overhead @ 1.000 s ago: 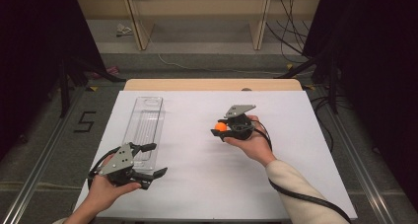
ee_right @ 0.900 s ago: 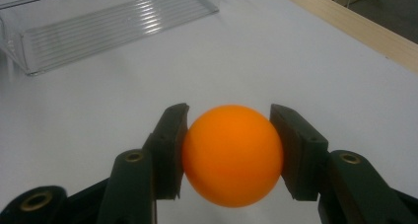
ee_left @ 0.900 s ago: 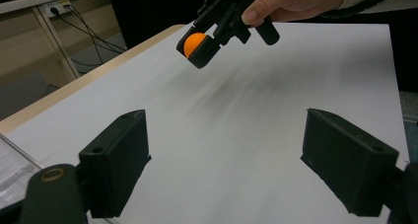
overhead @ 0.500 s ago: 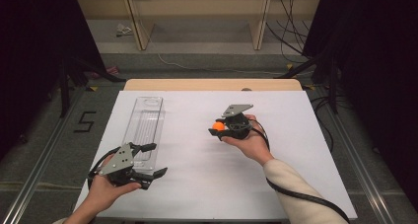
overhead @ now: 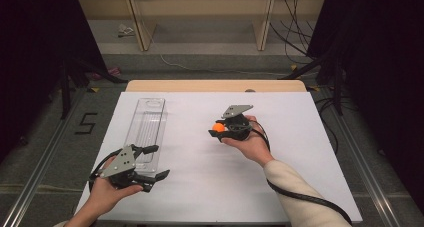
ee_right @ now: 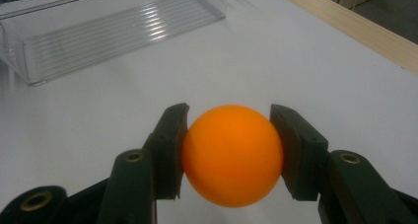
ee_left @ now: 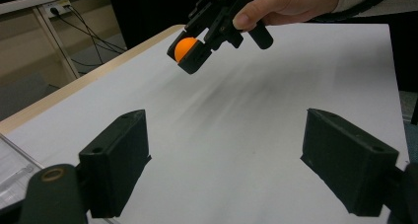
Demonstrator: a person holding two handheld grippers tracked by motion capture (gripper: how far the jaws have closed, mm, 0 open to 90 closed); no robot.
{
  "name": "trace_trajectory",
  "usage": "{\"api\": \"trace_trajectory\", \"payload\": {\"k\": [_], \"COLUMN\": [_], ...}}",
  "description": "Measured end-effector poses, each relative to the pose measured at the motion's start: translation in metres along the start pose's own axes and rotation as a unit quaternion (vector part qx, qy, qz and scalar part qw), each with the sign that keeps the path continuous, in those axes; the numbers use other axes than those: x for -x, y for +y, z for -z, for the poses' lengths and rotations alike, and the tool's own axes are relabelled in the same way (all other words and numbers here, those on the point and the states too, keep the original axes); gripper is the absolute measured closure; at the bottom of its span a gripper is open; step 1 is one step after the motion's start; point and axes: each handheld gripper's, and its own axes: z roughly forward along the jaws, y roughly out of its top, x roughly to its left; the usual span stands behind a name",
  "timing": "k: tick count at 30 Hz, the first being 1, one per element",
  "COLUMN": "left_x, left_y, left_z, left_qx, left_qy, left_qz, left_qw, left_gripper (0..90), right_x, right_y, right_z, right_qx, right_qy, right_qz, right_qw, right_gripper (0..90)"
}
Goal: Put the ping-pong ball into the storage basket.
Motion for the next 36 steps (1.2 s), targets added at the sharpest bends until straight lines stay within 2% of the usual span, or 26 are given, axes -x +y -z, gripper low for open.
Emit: {"api": "trace_trajectory", "payload": {"k": [36], "left_x": [0.000], "left_y": [0.000], "left_z": [0.000], "left_qx": [0.000], "left_qy": [-0.001], "left_qz": [-0.001], "left_qw": [1.0000], "left_gripper": [17.7], "right_x": [-0.011], "right_y": [0.012], "right_z": [-0.021], "right_qx": [0.001], "right_qy": [0.014], "right_qz": [0.005], "right_qw": [0.9999], "right_gripper": [51.4]}}
